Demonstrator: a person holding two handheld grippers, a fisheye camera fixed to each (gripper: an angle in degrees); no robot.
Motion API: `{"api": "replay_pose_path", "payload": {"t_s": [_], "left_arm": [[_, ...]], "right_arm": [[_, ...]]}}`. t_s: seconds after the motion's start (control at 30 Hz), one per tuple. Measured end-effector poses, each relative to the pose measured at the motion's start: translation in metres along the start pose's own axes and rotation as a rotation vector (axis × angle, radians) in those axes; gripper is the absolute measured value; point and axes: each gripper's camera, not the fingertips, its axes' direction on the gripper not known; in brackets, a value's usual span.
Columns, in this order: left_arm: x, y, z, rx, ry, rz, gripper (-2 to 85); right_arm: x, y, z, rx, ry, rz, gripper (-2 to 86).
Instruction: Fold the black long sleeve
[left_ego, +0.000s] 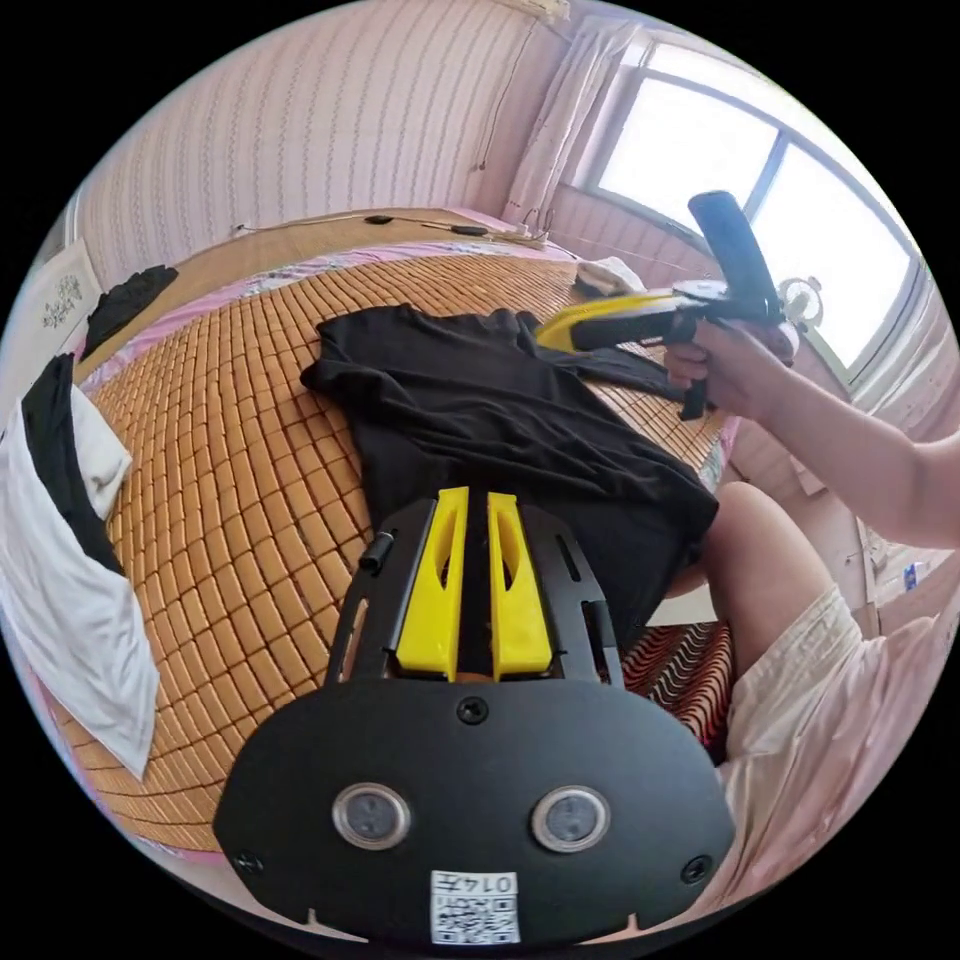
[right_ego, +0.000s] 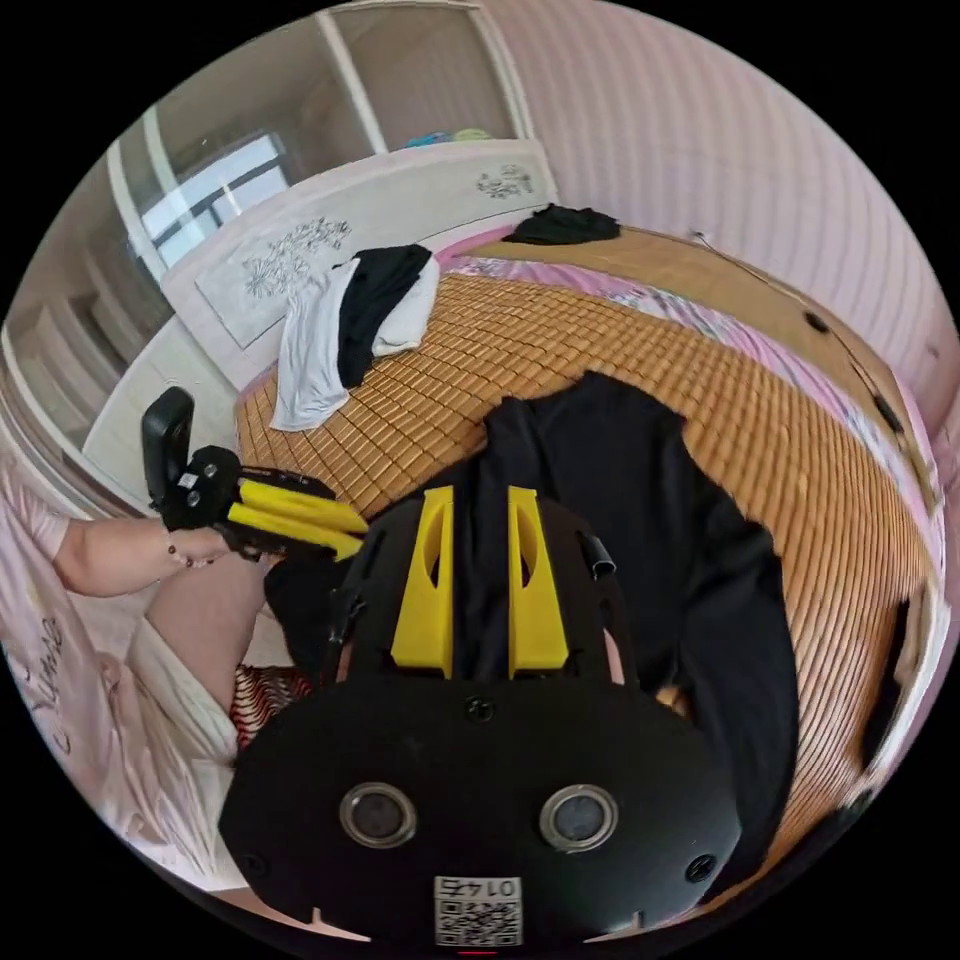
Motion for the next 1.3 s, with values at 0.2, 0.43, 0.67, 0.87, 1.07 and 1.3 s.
{"api": "replay_pose_path", "payload": {"t_s": [0.2, 0.43, 0.67, 0.87, 1.07, 1.3], "left_arm": [[-0.001, -0.055, 0.056, -0.071, -0.076, 0.066, 5.6], [-0.015, -0.087, 0.117, -0.205, -0.113, 0.050, 6.8], [-0.054, -0.093, 0.109, -0.085, 0.030, -0.084, -0.2], [-0.084, -0.093, 0.090, 0.014, -0.031, -0.137, -0.7], [-0.118, -0.088, 0.129, -0.097, -0.020, -0.291, 1.1], [-0.110, -0.089, 0.124, -0.037, -0.112, -0.305, 5.0]], "right_arm": [[0.015, -0.104, 0.099, -0.151, 0.008, -0.072, 10.9], [0.044, -0.134, 0.173, -0.330, 0.076, -0.004, 5.4], [0.085, -0.140, 0.109, -0.037, -0.111, 0.069, 2.2], [0.086, -0.169, 0.123, -0.056, -0.133, 0.042, 1.9], [0.088, -0.175, 0.133, -0.037, -0.105, 0.140, 4.7], [0.061, -0.060, 0.052, -0.062, -0.037, 0.043, 5.4]]}}
